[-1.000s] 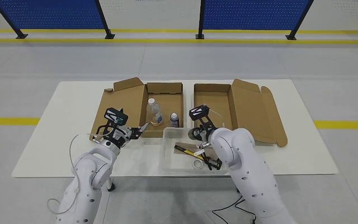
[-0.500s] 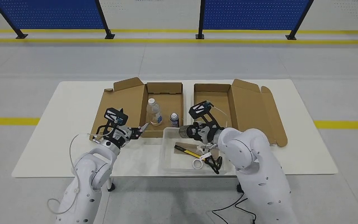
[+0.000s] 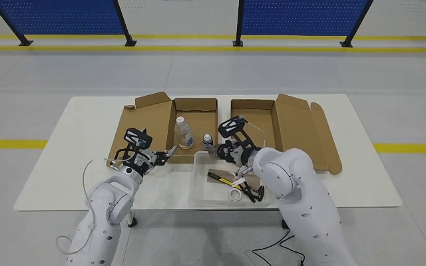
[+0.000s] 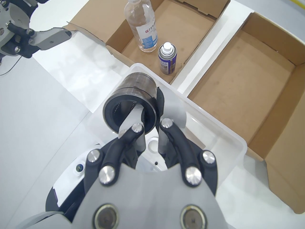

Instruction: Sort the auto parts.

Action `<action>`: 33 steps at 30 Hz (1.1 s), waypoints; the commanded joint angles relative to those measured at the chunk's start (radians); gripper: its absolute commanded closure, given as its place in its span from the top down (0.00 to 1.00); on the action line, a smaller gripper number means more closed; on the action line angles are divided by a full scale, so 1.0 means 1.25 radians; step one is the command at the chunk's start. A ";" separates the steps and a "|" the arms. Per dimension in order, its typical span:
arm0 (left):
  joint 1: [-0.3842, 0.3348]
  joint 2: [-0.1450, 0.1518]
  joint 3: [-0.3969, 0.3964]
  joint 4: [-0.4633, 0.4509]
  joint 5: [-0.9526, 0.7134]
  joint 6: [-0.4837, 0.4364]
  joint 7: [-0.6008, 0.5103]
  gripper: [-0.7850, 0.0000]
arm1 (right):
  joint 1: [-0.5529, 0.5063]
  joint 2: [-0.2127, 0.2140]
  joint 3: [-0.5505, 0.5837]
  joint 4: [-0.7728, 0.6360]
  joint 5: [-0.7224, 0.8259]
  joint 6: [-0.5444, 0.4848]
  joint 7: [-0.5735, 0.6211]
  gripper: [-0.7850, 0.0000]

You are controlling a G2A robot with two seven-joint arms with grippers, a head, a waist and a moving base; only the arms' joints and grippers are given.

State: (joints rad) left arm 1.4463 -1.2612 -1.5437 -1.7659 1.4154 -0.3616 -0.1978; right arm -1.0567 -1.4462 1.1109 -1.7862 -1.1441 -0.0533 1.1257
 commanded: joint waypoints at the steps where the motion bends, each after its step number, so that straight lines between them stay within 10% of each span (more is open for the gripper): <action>1: 0.000 0.000 0.000 0.000 0.000 0.000 0.000 1.00 | 0.017 -0.001 -0.009 0.014 -0.013 0.008 -0.003 0.00; 16: 0.000 0.000 0.000 0.000 0.000 0.000 0.000 1.00 | 0.239 -0.032 -0.098 0.317 -0.096 0.020 -0.181 0.00; 33: 0.000 0.000 0.000 0.000 0.000 0.000 0.000 1.00 | 0.479 -0.149 -0.271 0.871 0.022 -0.022 -0.387 0.00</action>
State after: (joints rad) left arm 1.4463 -1.2612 -1.5437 -1.7659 1.4154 -0.3616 -0.1978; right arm -0.4703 -1.6237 0.7809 -0.7339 -1.1232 -0.0793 0.6504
